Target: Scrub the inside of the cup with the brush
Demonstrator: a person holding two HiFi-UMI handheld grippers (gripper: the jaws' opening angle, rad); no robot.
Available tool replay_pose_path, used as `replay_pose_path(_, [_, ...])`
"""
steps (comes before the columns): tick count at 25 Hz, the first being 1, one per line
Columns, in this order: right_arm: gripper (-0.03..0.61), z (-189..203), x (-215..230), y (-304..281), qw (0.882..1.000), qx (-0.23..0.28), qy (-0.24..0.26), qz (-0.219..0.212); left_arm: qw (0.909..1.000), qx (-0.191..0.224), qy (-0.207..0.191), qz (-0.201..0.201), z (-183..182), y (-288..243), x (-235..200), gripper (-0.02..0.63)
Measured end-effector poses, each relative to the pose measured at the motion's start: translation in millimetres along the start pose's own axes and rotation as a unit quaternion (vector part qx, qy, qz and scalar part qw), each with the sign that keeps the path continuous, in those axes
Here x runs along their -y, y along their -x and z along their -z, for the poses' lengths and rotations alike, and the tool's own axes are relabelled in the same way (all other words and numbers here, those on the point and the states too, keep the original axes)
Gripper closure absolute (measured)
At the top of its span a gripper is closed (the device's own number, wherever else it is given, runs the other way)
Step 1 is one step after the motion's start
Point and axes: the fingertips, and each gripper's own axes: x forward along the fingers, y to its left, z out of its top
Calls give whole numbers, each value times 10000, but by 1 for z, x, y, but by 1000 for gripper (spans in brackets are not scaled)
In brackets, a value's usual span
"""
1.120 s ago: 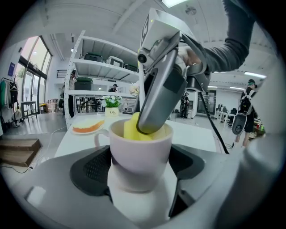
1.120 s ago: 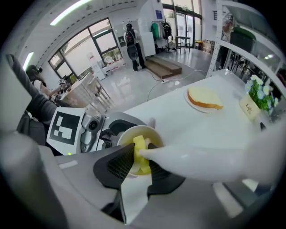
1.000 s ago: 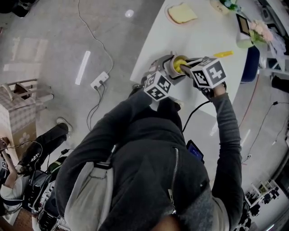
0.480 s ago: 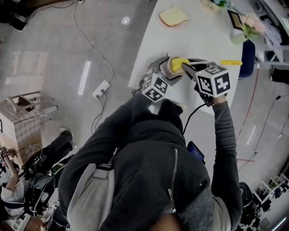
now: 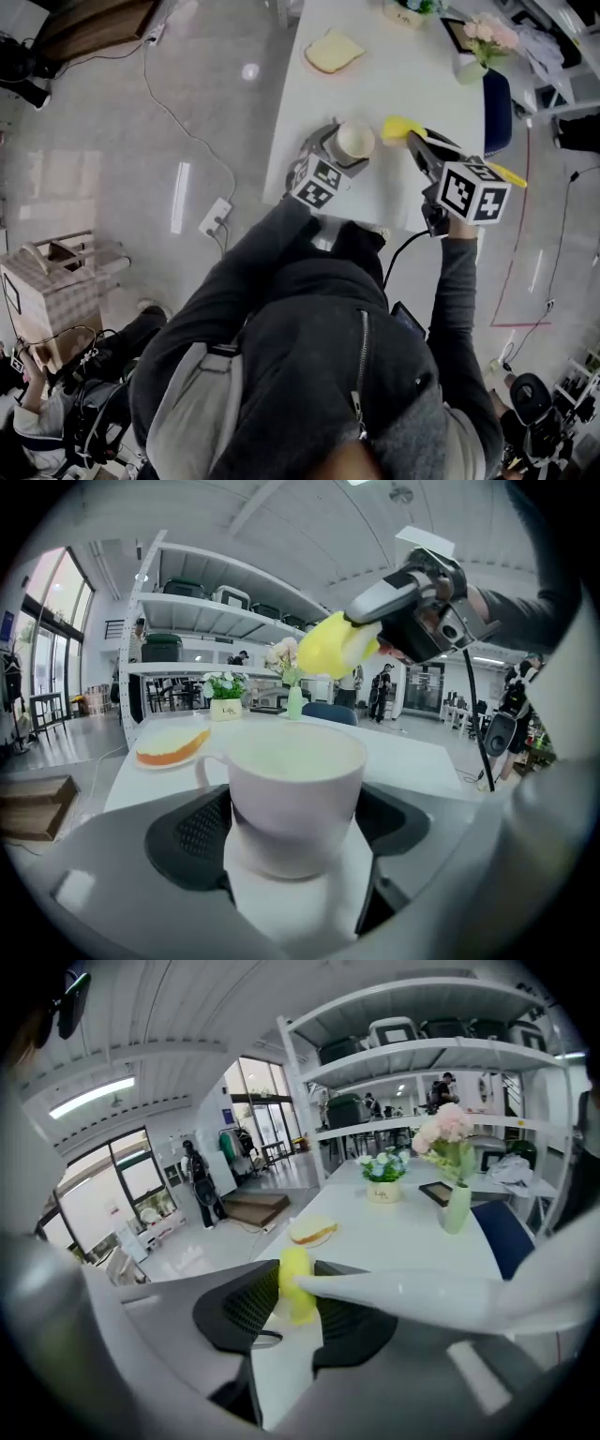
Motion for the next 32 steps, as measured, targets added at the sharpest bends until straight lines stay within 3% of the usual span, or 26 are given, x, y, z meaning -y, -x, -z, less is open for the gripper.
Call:
replay_pose_path(7, [456,39,43,17,9966,42,-480,662,9982,-214,244,509,-10,8,7,193])
replay_pose_path(10, [456,62,38,10,9962,-197,-546,648,9967,-207,323,713,-12,31,14,195])
replay_pose_path(13, [456,79,30,2,9962,-481,-458,559,9961,-127,451,746,-14,57,16,240])
replay_pose_path(17, [456,94,13,-12,9954,-881,-112,361,9969,-56,637,457,-18,78,8,464])
replay_pose_path(20, [456,100,2,-24,9932,-1100,145,347,9970,-107,736,233,-17,80,0,595])
replay_pose_path(32, [459,118,-14,-37,9876,-1378,612,435,9954,-270,795,470,-15,76,9,604])
